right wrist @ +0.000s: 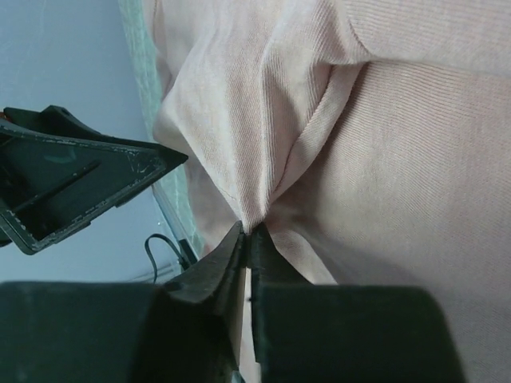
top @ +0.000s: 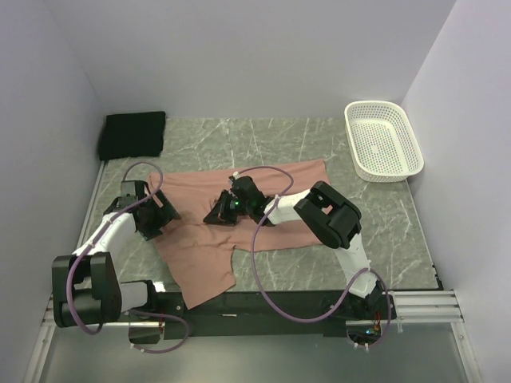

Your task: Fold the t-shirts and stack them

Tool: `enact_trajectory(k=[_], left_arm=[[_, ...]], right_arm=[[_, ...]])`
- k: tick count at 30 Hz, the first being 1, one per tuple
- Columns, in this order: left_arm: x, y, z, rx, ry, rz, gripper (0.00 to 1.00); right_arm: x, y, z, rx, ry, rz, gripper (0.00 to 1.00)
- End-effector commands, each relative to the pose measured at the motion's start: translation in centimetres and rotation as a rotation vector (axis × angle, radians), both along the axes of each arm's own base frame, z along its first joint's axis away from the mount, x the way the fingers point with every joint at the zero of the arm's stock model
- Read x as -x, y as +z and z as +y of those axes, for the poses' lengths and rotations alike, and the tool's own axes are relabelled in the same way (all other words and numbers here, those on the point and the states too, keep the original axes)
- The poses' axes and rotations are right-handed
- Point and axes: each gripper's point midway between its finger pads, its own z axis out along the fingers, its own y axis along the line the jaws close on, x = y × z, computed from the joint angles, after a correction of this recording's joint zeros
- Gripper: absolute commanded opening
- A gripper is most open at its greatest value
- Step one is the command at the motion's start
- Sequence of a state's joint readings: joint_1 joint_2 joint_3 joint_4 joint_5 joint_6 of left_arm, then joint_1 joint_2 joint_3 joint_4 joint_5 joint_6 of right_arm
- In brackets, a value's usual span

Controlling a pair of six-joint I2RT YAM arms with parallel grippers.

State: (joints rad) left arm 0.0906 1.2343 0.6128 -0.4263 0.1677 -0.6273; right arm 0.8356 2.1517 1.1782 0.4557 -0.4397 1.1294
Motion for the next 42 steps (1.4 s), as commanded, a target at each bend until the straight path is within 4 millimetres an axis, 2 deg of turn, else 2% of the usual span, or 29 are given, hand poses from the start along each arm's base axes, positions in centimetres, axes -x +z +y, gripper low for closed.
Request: enact_trajectory(k=[1,6,17,21,30,34,37,38,42], left_arm=[[-1.5,1.3,-0.1,0.003,-0.034,-0.061,0.86],[-1.7,1.1,0.2,-0.016,-0.026,-0.053,0.87],[-4.0,3.1,0.3,-0.051,-0.096,-0.183,0.86],[-4.3,2.7,0.1,-0.043,-0.115,-0.179,0.85],[-3.4,1.3,-0.3,-0.018,-0.133,-0.126,0.84],[-3.5,1.4,-0.9,0.009,-0.146,-0.130,0.84],[-3.3,1.5,-1.2,0.031,-0.145,-0.125,0.76],[-3.2,1.7,-1.5,0.050,-0.155,-0.127,0.71],[-2.6,2.2,-1.7,0.064,-0.134,-0.110,0.65]], right_arm=[[-0.3,2.9,1.1,-0.061,0.015,-0.053,0.03],[-0.5,3.7,1.2,-0.067,0.020,-0.067,0.00],[-0.5,4.0,1.5,-0.073,0.042,-0.074,0.00],[-0.5,4.0,1.6,-0.072,0.050,-0.080,0.00],[-0.4,4.2,1.8,-0.081,0.065,-0.078,0.00],[-0.2,4.3,1.8,-0.087,0.072,-0.079,0.00],[-0.2,4.1,1.8,-0.085,0.074,-0.078,0.00],[-0.1,4.3,1.8,-0.085,0.075,-0.077,0.00],[-0.1,4.5,1.7,-0.083,0.077,-0.085,0.00]])
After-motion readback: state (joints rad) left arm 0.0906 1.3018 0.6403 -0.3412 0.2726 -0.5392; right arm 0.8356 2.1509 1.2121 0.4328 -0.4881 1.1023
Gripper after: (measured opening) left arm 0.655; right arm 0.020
